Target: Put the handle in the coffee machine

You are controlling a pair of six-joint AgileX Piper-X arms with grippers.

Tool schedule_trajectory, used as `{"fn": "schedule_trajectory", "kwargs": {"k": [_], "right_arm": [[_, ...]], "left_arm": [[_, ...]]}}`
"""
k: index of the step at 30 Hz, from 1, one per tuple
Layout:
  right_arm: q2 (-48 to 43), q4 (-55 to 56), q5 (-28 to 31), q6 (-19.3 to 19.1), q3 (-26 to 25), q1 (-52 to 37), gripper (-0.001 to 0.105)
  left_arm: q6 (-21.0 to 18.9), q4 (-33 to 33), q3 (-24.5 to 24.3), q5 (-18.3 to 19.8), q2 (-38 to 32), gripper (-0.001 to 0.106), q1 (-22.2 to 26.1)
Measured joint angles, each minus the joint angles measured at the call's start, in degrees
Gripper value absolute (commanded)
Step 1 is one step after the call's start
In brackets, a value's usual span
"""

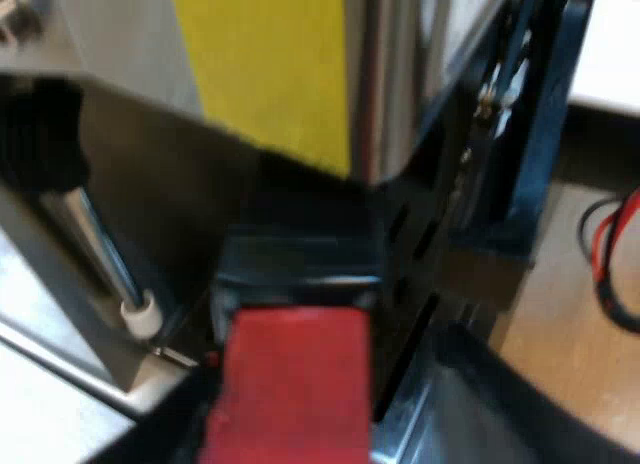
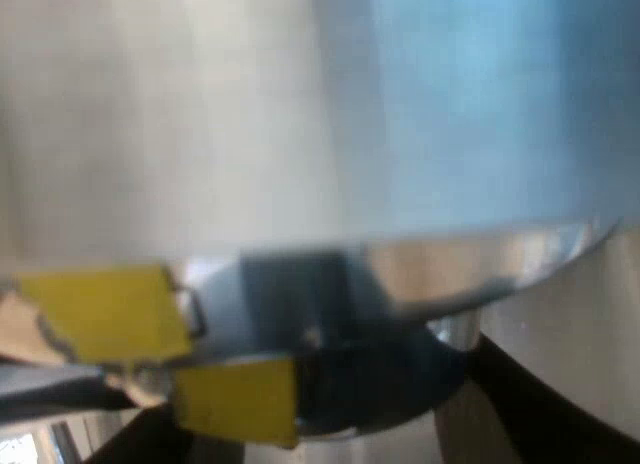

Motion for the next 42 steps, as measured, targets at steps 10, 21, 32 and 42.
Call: {"fn": "schedule_trajectory", "kwargs": {"k": [10,21,32,42], "right_arm": [[-0.29,0.29,0.33,0.0,0.05,0.18,0.045],[-0.44,0.66,0.33,-0.1,0.05,0.18,0.045],[-2.32,2.83,-0.19,-0.7,0.74,0.18,0.045],[-2.3,2.8,-0.25,0.83,0.85,0.18,0.045]], "left_arm": [[0.27,-0.12,-1.39,8.39,-1.44,0.055,-0.4],[0.27,-0.12,-1.39,8.53,-1.44,0.055,-0.4],[-0.58,-0.25,-1.46,11.38,-5.95,0.055,6.88],[-2.74,-0.38,-1.46,13.38,-7.33,0.055,10.24]]}}
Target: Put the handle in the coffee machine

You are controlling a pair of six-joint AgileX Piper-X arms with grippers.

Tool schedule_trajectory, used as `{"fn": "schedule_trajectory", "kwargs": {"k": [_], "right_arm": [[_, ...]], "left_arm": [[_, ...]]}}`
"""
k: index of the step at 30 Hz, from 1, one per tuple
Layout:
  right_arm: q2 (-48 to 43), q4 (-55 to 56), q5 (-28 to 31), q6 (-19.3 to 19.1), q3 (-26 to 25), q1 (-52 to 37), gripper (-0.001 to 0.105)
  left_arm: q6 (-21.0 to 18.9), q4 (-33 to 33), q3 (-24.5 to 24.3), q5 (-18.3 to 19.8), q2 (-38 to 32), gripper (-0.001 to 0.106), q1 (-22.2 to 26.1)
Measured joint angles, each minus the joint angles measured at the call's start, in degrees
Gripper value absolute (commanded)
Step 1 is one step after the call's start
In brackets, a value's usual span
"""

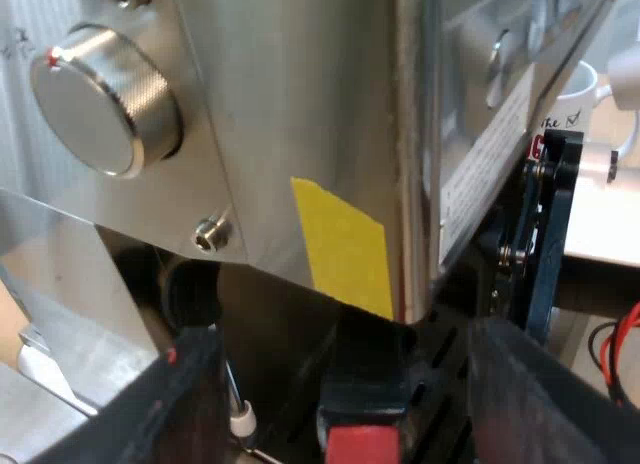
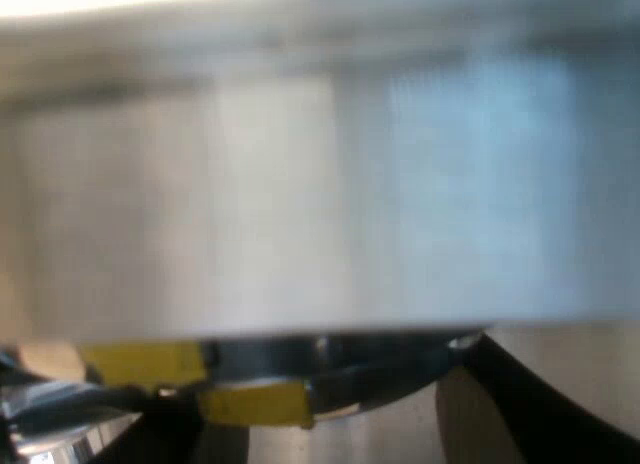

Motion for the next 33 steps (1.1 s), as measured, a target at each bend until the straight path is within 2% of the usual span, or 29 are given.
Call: {"fn": "schedule_trajectory", "kwargs": {"k": [2,6,7,10,12,17,22,26,29,30,31,33], "right_arm": [[0.0,0.0,0.1,0.0,0.0,0.0,0.045],[0.0,0.0,0.36,0.14,0.0,0.0,0.045],[0.0,0.0,0.33,0.14,0.0,0.0,0.045],[0.0,-0.18,0.33,0.41,0.0,0.0,0.045],[0.0,-0.32,0.33,0.41,0.19,0.0,0.045],[0.0,-0.32,0.33,0.41,0.16,0.0,0.045],[0.0,-0.32,0.33,0.41,0.16,0.0,0.045],[0.0,-0.32,0.33,0.41,0.16,0.0,0.045],[0.0,-0.32,0.33,0.41,0.16,0.0,0.045],[0.0,-0.32,0.33,0.41,0.16,0.0,0.045],[0.0,-0.32,0.33,0.41,0.16,0.0,0.045],[0.0,-0.32,0.33,0.41,0.16,0.0,0.045]], "left_arm": [[-0.39,0.0,-0.08,-0.15,0.0,0.055,0.0],[-0.37,0.0,-1.21,-5.39,0.0,0.055,0.0],[-0.37,0.0,-1.21,-5.39,0.0,0.055,0.0],[-0.37,-0.62,-2.73,-11.01,0.0,0.055,0.0],[-0.37,-0.93,-3.17,-13.46,0.0,0.055,0.0],[-0.37,-1.38,-3.15,-17.21,0.69,0.055,0.0],[-0.37,-1.38,-3.15,-18.3,1.07,0.055,0.04],[-0.37,-4.17,-3.15,-20.0,1.07,0.054,0.04],[-0.37,-6.4,-3.15,-22.73,1.07,0.046,0.04],[-0.37,-7.46,-3.15,-24.85,1.07,0.032,-0.48],[-0.37,-7.46,-3.15,-25.3,1.2,0.028,-0.82],[-0.37,-7.77,-3.15,-28.3,2.23,0.01,-2.42]]}}
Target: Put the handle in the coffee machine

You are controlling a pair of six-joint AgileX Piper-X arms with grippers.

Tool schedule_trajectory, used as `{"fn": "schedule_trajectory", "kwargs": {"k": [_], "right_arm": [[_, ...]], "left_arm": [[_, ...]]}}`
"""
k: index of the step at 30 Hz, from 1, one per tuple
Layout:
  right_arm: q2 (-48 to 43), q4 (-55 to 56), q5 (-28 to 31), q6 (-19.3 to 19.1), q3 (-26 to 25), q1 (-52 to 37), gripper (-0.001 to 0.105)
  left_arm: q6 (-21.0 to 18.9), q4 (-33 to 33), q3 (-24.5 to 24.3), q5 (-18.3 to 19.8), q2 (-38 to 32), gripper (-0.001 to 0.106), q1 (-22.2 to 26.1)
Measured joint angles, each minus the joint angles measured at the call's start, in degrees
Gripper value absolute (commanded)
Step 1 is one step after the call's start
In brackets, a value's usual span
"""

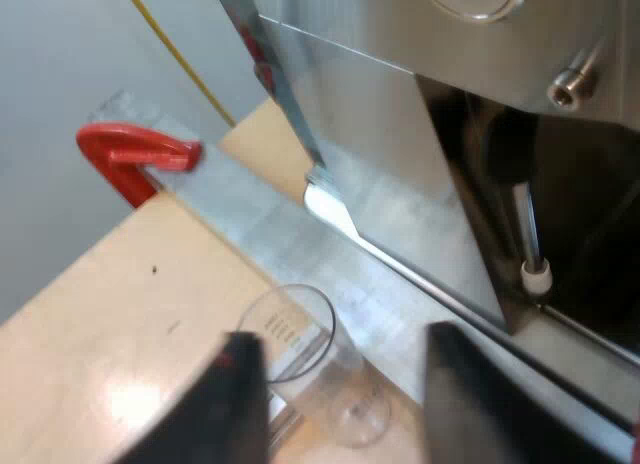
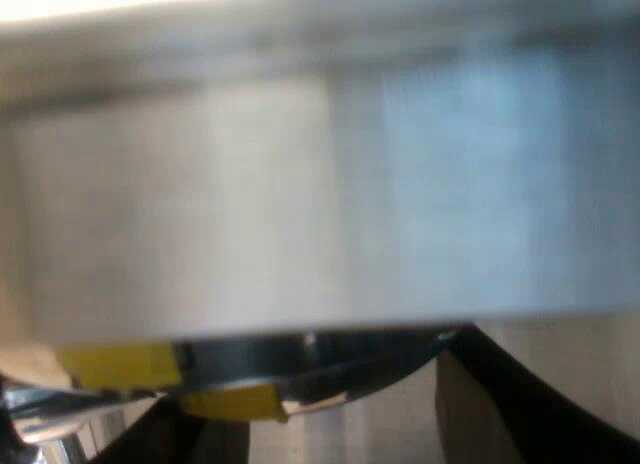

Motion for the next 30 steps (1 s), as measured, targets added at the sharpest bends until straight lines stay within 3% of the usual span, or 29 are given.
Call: {"fn": "schedule_trajectory", "kwargs": {"k": [2,8,11,15,19,26,30], "right_arm": [[0.0,0.0,0.0,0.0,0.0,0.0,0.045],[0.0,0.0,0.0,0.0,0.0,0.0,0.045],[1.11,-1.98,0.0,0.41,0.0,0.0,0.045],[1.64,-3.15,0.05,0.53,-0.33,0.0,0.045],[1.61,-3.29,0.2,0.64,-0.3,0.0,0.045],[1.75,-3.41,0.17,0.64,-0.3,0.0,0.045],[1.75,-3.41,0.45,0.64,-0.3,0.0,0.045]], "left_arm": [[0.0,0.01,0.0,-2.38,1.2,0.0,-1.65],[-0.09,0.64,0.0,-6.3,2.55,0.001,-3.82],[0.02,9.25,-5.27,-8.29,6.1,0.001,-6.96],[3.31,19.16,-10.47,-8.41,10.94,0.001,-6.96],[6.51,25.73,-12.56,-8.67,13.36,0.001,-6.96],[10.06,30.35,-15.1,-7.98,13.48,0.001,-6.96],[10.37,34.14,-15.8,-4.45,13.48,0.001,-6.96]]}}
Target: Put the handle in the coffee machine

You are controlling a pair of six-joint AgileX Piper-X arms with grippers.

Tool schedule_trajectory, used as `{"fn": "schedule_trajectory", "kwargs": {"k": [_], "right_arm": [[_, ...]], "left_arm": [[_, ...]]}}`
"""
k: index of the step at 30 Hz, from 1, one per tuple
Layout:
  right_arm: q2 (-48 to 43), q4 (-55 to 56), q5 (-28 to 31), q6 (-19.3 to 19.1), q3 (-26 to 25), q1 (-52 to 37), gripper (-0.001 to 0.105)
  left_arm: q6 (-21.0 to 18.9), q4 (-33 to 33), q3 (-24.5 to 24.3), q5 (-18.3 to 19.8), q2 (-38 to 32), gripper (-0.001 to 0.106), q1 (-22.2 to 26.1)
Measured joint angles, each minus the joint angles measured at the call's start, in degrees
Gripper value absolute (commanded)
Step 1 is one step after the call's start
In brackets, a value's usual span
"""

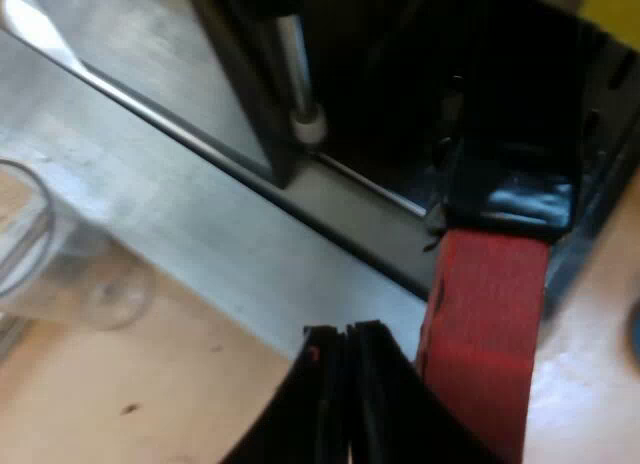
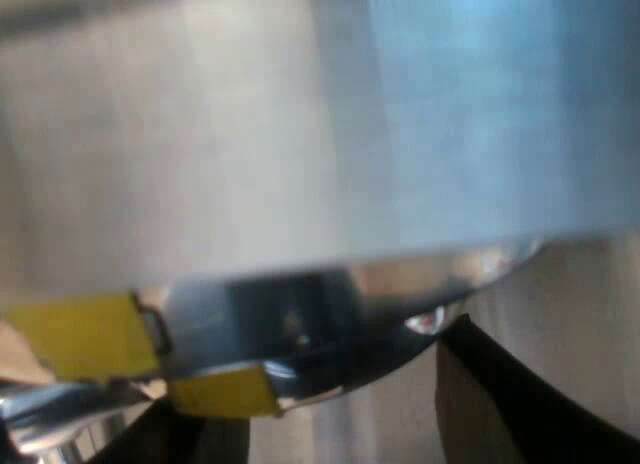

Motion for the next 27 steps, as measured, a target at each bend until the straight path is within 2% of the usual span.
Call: {"fn": "schedule_trajectory", "kwargs": {"k": [10,19,27], "right_arm": [[0.0,0.0,0.16,-0.21,0.0,0.08,0.045],[0.0,0.0,0.88,-0.25,0.0,0.89,0.045],[0.0,-1.37,2.46,-2.45,0.36,1.42,0.045]], "left_arm": [[0.14,7.04,0.0,3.88,0.0,0.001,0.0],[0.14,11.87,-0.14,3.56,0.0,0.001,-3.82],[0.14,13.04,-0.44,3.25,0.0,0.001,-5.06]]}}
